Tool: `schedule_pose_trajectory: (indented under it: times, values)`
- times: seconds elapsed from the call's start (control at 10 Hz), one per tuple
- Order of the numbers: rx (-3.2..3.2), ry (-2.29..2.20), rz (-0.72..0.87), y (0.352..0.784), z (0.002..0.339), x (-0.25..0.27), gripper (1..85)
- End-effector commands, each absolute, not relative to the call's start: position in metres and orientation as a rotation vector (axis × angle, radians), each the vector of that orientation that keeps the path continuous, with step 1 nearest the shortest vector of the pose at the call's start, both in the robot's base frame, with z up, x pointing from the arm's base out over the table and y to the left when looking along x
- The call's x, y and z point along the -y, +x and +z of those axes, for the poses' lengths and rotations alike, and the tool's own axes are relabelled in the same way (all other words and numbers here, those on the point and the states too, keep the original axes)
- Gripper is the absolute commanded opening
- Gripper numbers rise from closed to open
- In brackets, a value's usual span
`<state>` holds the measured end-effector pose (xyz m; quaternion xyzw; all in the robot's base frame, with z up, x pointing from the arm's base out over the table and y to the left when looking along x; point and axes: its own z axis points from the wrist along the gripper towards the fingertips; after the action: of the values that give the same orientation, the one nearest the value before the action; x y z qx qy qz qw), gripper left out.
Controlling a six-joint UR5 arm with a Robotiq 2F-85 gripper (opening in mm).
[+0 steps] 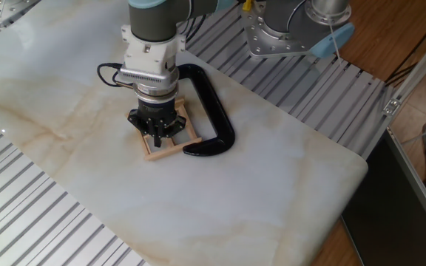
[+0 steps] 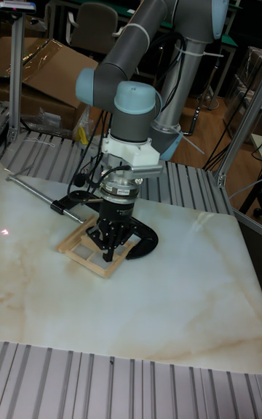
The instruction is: Open a sliding window
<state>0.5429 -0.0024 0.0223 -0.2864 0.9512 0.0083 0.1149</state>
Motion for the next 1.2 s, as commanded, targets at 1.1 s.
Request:
schedule_pose_trajectory:
  times: [1.1]
  values:
    - [-2.758,-0.973,0.001,0.529,0.014,0.021,0.7]
